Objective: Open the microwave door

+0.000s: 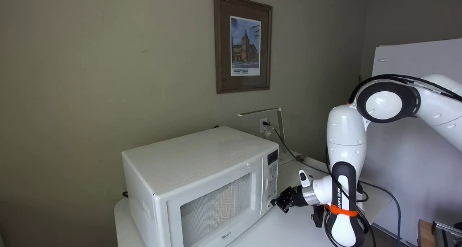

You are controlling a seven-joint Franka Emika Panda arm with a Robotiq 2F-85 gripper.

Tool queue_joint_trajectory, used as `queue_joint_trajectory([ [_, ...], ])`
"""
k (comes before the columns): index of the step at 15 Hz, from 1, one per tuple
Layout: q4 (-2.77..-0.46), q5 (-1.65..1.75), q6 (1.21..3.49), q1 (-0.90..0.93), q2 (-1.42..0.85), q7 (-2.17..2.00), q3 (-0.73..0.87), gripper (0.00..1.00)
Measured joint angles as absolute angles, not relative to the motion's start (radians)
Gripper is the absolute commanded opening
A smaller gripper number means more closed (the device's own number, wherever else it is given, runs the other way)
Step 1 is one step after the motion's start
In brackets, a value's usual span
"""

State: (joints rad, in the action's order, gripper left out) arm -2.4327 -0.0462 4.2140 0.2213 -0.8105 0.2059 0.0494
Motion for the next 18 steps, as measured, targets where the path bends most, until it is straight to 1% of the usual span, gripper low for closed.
queue_joint_trajectory([
  [11,-2.406,0.064,4.2,0.228,-0.82,0.458,0.115,0.0],
  [18,-2.394,0.074,4.179,0.262,-0.819,0.549,0.154,0.0],
])
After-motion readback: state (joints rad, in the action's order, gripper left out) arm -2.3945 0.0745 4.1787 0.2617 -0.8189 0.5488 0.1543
